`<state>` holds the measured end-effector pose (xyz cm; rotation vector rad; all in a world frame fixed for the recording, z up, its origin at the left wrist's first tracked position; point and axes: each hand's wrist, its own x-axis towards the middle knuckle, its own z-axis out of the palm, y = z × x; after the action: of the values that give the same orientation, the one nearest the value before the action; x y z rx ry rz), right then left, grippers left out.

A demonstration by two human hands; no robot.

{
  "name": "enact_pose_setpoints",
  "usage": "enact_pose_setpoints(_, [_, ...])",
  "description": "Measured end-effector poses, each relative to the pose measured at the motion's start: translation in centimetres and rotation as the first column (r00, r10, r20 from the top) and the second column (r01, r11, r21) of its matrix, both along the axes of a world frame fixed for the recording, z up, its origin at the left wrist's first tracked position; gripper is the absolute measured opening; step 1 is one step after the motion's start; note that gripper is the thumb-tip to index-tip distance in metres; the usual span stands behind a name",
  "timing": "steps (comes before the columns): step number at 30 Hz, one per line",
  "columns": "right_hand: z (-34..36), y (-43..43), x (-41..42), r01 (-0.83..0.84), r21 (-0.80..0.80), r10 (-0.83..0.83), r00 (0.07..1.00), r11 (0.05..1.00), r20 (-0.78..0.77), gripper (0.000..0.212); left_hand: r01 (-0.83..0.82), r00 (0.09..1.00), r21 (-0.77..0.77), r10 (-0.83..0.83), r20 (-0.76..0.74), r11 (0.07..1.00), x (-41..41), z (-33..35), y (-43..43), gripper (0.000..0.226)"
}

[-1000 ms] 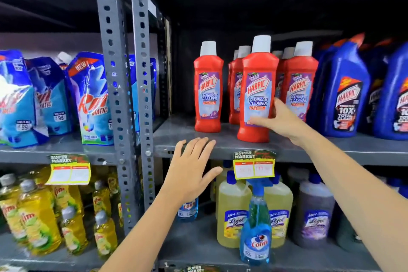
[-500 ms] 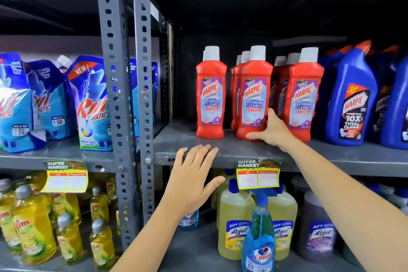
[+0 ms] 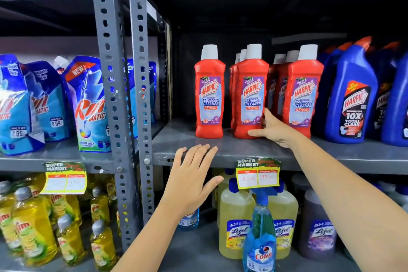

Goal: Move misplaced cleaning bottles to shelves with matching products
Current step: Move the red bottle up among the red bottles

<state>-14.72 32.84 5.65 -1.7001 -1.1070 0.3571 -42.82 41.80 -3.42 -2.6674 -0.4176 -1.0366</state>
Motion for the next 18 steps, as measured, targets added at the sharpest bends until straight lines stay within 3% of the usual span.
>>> enact_pose_setpoints(8, [-0.1,-0.1,-0.1,-0.025,0.017,0.026,0.997,1.0,-0.069,0.091,-0.005,1.0,0.014,0.005,0.002,1.0,0.0,0.0,0.0,0.061])
enact_pose_setpoints(12, [0.7,-2.3,-0.8,-0.032,0.038,0.04,0.974,0.999,-0.224,0.087,-0.022,1.0,0.047,0.023,-0.018,0.999,-0.2,-0.1,0.1,0.067])
enact_pose_setpoints(15, [0.2,-5.7,-2.2,0.165,0.254,-0.114,0.972,0.953,-0.204,0.066,-0.026,1.0,0.057,0.027,-0.014,0.998,-0.6,-1.2,0.1,0.07])
enact_pose_setpoints(18, [-1.8,-9.5,-4.7,0.348,0.601,-0.273,0.937,0.719,-0.216,0.03,-0.039,0.999,0.014,0.039,-0.018,0.999,-1.5,-4.0,-0.2,0.066])
